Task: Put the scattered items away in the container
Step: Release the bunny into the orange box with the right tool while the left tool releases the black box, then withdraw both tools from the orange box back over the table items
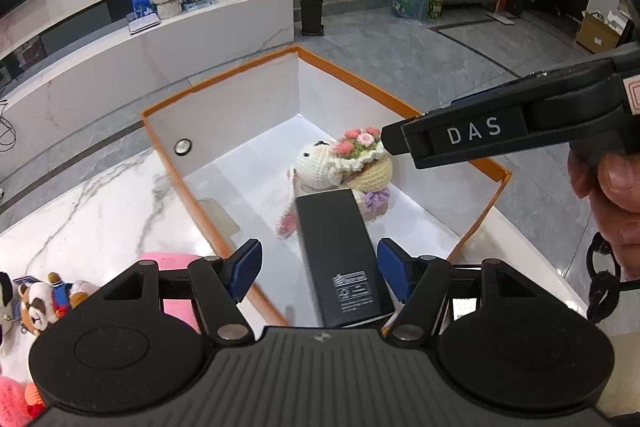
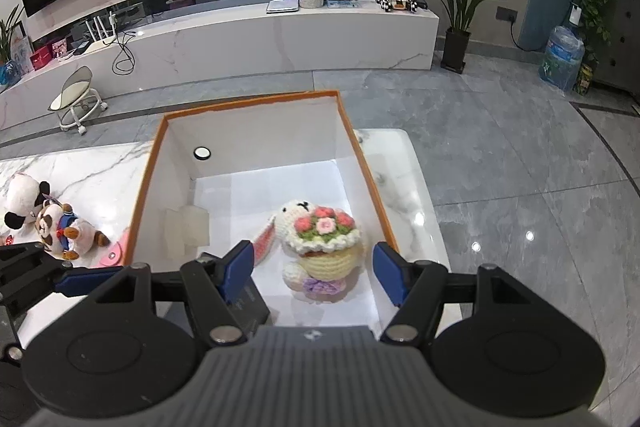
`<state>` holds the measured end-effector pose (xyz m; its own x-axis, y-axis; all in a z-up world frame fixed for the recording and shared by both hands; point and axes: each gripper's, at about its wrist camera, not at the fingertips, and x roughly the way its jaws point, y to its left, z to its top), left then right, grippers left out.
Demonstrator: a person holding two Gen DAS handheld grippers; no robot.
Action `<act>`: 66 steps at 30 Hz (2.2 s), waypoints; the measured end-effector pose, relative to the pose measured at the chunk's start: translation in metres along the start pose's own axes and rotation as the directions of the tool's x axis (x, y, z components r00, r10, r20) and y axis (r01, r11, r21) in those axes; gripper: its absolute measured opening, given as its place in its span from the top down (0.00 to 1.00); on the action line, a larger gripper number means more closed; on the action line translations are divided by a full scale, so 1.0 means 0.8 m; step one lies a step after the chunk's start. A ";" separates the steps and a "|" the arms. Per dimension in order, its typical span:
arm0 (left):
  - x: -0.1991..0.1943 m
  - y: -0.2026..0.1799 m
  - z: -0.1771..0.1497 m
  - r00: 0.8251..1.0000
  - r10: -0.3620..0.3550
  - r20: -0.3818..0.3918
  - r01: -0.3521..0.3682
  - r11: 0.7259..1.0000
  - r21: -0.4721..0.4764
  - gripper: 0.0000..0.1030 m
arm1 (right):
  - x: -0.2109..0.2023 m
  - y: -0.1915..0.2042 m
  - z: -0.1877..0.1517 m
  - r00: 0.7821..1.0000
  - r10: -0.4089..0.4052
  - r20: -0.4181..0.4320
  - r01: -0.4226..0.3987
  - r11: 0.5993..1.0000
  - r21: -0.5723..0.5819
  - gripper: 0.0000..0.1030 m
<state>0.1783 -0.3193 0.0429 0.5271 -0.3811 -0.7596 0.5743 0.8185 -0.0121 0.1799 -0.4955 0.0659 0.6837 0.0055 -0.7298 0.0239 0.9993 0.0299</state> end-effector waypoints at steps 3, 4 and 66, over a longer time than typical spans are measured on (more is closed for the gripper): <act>-0.014 0.014 -0.002 1.000 0.010 0.016 -0.010 1.000 -0.016 0.27 | -0.006 0.012 0.003 1.000 0.001 0.010 0.000 1.000 -0.017 0.33; -0.019 0.019 -0.003 1.000 0.015 0.022 -0.014 1.000 -0.024 0.27 | -0.008 0.017 0.004 1.000 0.002 0.013 -0.001 1.000 -0.023 0.33; -0.078 0.309 -0.279 0.959 0.156 -0.236 -0.218 0.939 -0.265 0.26 | 0.095 0.377 -0.017 0.962 0.183 -0.204 -0.259 0.850 -0.459 0.26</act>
<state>0.1475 0.0032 -0.0579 0.4472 -0.1365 -0.8840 0.2587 0.9658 -0.0182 0.2290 -0.1933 0.0103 0.5130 0.1958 -0.8357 -0.4918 0.8650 -0.0992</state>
